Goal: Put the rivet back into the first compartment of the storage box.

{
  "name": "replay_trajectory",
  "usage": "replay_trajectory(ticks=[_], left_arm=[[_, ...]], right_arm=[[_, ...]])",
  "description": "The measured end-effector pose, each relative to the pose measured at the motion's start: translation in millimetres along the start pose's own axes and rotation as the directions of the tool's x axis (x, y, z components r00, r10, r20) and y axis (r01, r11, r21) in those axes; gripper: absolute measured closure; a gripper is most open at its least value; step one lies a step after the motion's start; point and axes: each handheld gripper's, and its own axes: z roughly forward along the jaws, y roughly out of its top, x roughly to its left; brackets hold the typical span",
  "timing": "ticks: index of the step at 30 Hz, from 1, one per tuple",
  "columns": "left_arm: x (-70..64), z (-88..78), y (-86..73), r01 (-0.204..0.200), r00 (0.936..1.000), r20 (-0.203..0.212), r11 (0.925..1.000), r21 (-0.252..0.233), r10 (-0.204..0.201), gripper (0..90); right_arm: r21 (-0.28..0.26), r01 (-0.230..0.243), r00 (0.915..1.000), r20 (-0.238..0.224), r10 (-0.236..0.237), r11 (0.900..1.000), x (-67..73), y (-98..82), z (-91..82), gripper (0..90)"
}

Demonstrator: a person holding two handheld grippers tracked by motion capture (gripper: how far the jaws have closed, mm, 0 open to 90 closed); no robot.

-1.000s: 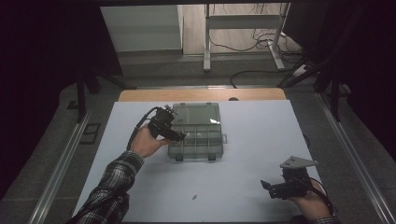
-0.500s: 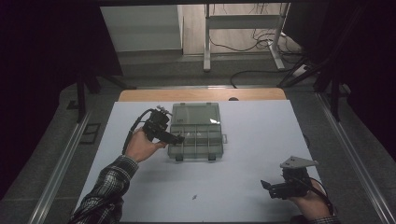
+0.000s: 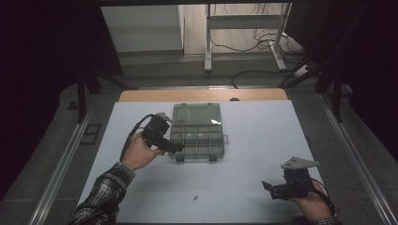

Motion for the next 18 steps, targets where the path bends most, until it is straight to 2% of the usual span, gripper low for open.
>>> replay_trajectory(ticks=[18], left_arm=[[-28.5, -4.6, -18.6, -0.057, 0.9984, 0.000, 0.9983, 0.010, 0.057, 0.0]], right_arm=[[0.001, 0.000, 1.0000, 0.001, 0.000, 1.000, 0.2, 0.1, 0.0, 0.2]])
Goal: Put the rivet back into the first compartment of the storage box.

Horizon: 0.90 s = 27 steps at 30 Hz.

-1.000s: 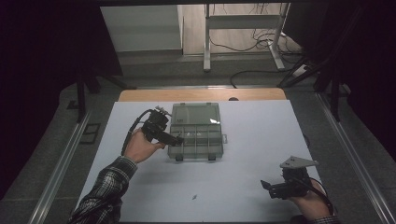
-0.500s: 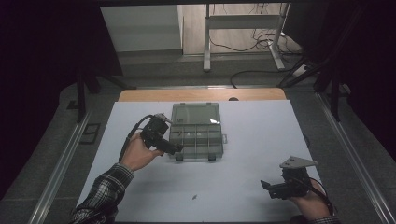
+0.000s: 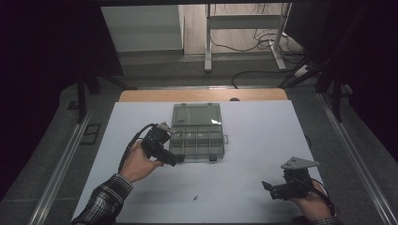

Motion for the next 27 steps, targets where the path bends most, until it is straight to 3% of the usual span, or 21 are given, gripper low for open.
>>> replay_trajectory(ticks=[13, 27], left_arm=[[-19.7, -1.0, -12.6, -0.045, 0.9986, -0.027, 0.9990, 0.001, 0.045, 0.0], [-37.4, 7.7, -23.9, -0.067, 0.9977, 0.006, 0.9975, 0.023, 0.067, 0.0]], right_arm=[[0.000, 0.001, 1.0000, 0.001, -0.001, 1.000, -0.1, -0.1, -0.1, 0.2], [0.001, 0.001, 1.0000, 0.003, -0.001, 1.000, 0.2, 0.0, 0.5, 0.3]])
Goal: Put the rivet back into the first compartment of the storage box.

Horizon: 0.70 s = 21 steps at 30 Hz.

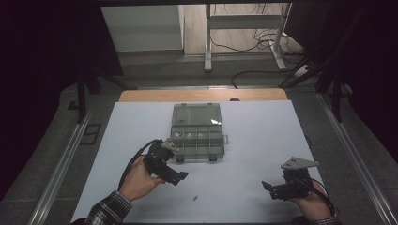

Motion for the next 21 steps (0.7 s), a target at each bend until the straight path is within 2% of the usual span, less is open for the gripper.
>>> replay_trajectory(ticks=[6, 16, 20, 21], left_arm=[[-7.2, 3.6, -1.6, 0.001, 1.0000, 0.005, 1.0000, 0.000, -0.001, 0.0], [-21.1, 21.5, -3.0, -0.001, 1.0000, -0.004, 0.9987, 0.051, 0.001, 0.0], [-24.4, 26.7, -4.4, 0.002, 0.9999, 0.013, 0.9985, 0.055, -0.003, 0.0], [-28.0, 30.7, -5.5, -0.011, 0.9997, 0.021, 0.9978, 0.065, 0.010, 0.0]], right_arm=[[0.000, -0.001, 1.0000, -0.001, 0.001, 1.000, 0.0, 0.0, 0.0, 0.3], [0.001, 0.001, 1.0000, -0.001, -0.001, 1.000, -0.1, -0.1, -0.3, 0.3], [0.000, 0.001, 1.0000, -0.001, -0.001, 1.000, 0.0, -0.1, -0.1, 0.3], [0.000, 0.001, 1.0000, 0.000, -0.001, 1.000, -0.1, 0.0, -0.2, 0.2]])
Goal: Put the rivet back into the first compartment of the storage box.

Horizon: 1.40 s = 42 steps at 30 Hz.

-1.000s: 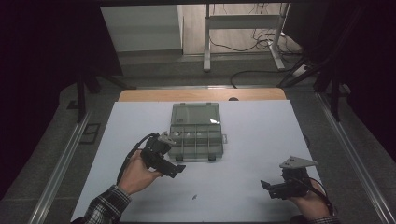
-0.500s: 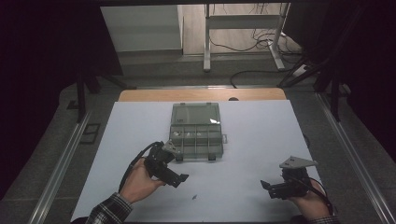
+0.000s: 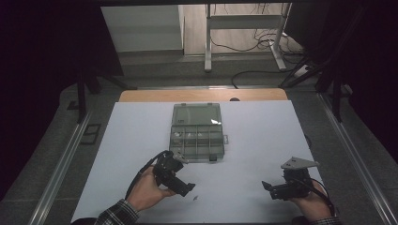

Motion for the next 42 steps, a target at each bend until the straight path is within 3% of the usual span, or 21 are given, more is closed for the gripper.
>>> replay_trajectory(ticks=[2, 8, 10, 11, 12, 19, 26, 31, 36, 42], left_arm=[[-3.0, 3.7, -0.7, -0.013, 0.9999, 0.010, 0.9998, 0.015, 0.013, 0.6], [-9.5, 13.1, -4.0, -0.002, 0.9987, 0.051, 0.9999, 0.016, 0.001, 10.4], [-14.7, 18.6, -6.7, -0.017, 0.9976, 0.067, 0.9996, 0.023, 0.015, 17.3], [-13.8, 18.0, -6.7, -0.054, 0.9964, 0.068, 0.9974, 0.049, 0.050, 21.1], [-15.8, 19.2, -7.0, -0.065, 0.9954, 0.073, 0.9965, 0.052, 0.061, 23.9], [-25.5, 26.7, -7.0, -0.112, 0.9885, 0.110, 0.9910, 0.073, 0.104, 50.1], [-32.6, 34.9, -7.5, -0.157, 0.9834, 0.109, 0.9821, 0.104, 0.145, 67.8], [-38.5, 40.1, -7.3, -0.196, 0.9791, 0.081, 0.9723, 0.128, 0.186, 78.3], [-40.3, 40.4, -6.0, -0.204, 0.9776, 0.081, 0.9696, 0.135, 0.194, 81.1], [-33.3, 38.6, -5.1, -0.171, 0.9804, 0.121, 0.9771, 0.127, 0.155, 81.7]], right_arm=[[-0.001, -0.001, 1.0000, 0.000, 0.001, 1.000, 0.0, -0.1, 0.2, 0.2], [-0.001, 0.001, 1.0000, 0.000, -0.001, 1.000, 0.0, -0.1, -0.2, 0.3], [0.000, 0.000, 1.0000, 0.000, 0.000, 1.000, 0.0, -0.1, -0.1, 0.3], [-0.001, 0.000, 1.0000, 0.000, 0.000, 1.000, 0.1, -0.1, 0.0, 0.3], [-0.001, 0.000, 1.0000, 0.000, 0.000, 1.000, 0.1, -0.1, 0.1, 0.3], [0.000, 0.002, 1.0000, 0.000, -0.002, 1.000, 0.1, -0.1, 0.0, 0.3], [0.000, 0.003, 1.0000, 0.000, -0.003, 1.000, 0.2, 0.0, 0.0, 0.3], [0.001, 0.003, 1.0000, -0.001, -0.003, 1.000, 0.2, -0.1, 0.0, 0.4], [0.002, 0.003, 1.0000, -0.001, -0.003, 1.000, 0.1, 0.0, 0.1, 0.4], [-0.002, 0.001, 1.0000, -0.002, -0.001, 1.000, 0.1, -0.1, 0.1, 0.4]])
